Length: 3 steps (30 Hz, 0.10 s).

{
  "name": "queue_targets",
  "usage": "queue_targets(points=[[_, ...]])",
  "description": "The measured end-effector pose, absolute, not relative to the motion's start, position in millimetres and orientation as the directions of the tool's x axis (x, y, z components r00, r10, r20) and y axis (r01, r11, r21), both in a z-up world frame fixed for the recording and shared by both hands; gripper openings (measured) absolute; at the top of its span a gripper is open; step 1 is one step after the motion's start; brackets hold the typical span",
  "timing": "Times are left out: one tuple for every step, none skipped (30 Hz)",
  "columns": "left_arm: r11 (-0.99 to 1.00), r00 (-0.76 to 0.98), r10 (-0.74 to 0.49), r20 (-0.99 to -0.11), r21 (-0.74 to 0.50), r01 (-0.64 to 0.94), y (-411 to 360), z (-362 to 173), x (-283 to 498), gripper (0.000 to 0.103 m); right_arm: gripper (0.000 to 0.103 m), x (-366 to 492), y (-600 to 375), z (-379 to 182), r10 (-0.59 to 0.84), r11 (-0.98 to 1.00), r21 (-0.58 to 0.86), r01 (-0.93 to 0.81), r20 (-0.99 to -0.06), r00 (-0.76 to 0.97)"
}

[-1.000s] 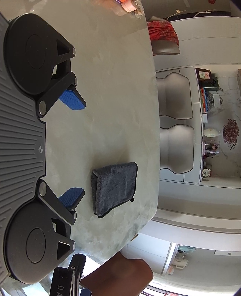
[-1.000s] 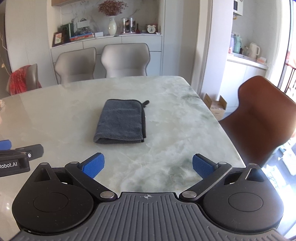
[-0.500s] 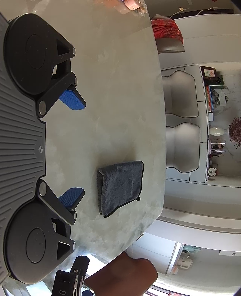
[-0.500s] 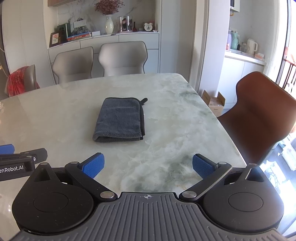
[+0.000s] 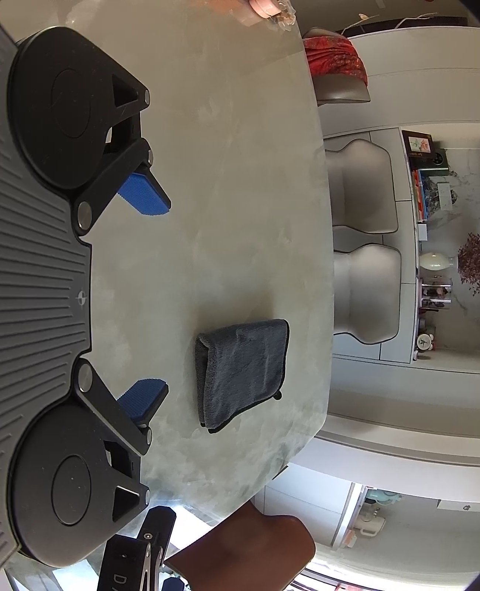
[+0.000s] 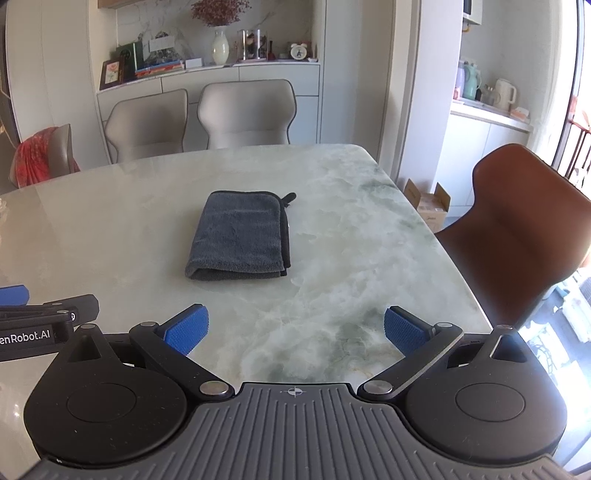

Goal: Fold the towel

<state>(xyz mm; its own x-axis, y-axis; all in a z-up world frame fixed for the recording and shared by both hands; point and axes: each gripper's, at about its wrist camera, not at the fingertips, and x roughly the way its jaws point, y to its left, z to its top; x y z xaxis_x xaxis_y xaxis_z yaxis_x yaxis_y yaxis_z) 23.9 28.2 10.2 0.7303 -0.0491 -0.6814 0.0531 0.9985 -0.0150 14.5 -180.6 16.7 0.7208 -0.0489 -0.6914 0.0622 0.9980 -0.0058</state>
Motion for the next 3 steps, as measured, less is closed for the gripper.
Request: queue_targets(points=[[0.999,0.732,-0.047,-0.68,-0.012,0.053,28.0,10.1,23.6,0.098,0.102,14.0,-180.7,16.3,-0.048,0.998,-0.005,0.062,-0.692,0.72],[0.999,0.734,-0.045,-0.678,-0.009,0.053,27.8,10.0,23.3,0.098,0.102,13.6,-180.8,16.0,-0.048,0.998,-0.005,0.062,-0.692,0.72],[0.999,0.736,-0.042,-0.676,-0.005,0.053,27.4,9.8,23.0,0.098,0.102,13.2,-180.7,15.6,-0.048,0.998,-0.007,0.06,-0.693,0.719]])
